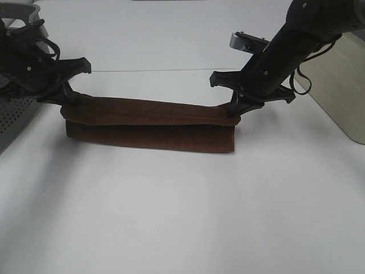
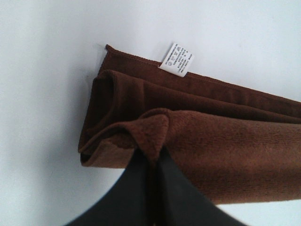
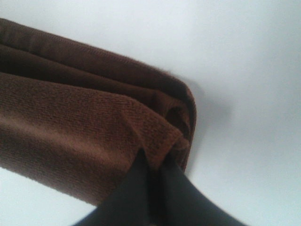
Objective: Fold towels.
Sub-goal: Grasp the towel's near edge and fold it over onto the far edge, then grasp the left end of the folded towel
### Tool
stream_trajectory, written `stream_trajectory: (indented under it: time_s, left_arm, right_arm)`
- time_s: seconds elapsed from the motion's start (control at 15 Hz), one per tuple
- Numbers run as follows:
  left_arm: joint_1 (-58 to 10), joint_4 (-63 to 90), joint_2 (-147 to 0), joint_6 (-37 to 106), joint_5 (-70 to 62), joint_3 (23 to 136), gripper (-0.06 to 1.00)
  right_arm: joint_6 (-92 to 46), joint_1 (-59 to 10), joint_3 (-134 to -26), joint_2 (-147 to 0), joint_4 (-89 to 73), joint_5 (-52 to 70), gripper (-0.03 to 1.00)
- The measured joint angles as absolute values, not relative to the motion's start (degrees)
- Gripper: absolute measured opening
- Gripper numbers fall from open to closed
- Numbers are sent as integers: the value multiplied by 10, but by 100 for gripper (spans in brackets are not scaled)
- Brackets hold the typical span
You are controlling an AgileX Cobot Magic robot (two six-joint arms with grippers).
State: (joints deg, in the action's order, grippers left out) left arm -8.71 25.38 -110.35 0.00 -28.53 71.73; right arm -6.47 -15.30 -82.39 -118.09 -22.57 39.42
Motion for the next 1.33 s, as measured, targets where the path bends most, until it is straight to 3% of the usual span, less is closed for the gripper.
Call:
stream_trajectory:
  time_s: [0.33, 0.47, 0.6, 0.67, 0.73, 0.8, 0.87, 1.0, 1.33]
  left_arm:
    - [-88, 274, -1171, 7, -243, 744, 1]
    - [-88, 281, -1186, 24, -243, 769, 6]
    - [-88, 282, -1192, 32, -240, 778, 28]
    - [-88, 282, -1194, 36, -238, 778, 45]
    - [-88, 282, -1194, 36, -238, 778, 45]
    - [-88, 281, -1195, 38, -238, 778, 67]
    - [-88, 276, -1195, 38, -238, 778, 71]
    - [-88, 251, -1195, 41, -238, 778, 73]
    - [-88, 230, -1234, 55, -252, 779, 73]
  right_arm:
    - [-64, -148, -828, -1226, -213, 396, 0]
    - [-64, -148, -828, -1226, -213, 384, 1]
    - [-64, -148, -828, -1226, -213, 378, 16]
    - [-64, -148, -828, -1226, -217, 378, 31]
    - [-64, -148, -828, -1226, -217, 378, 31]
    - [-64, -148, -828, -1226, -218, 379, 62]
    - [-64, -148, -828, -1226, -218, 384, 74]
    - [-64, -148, -828, -1221, -207, 389, 81]
    - [-62, -148, -828, -1210, -180, 418, 82]
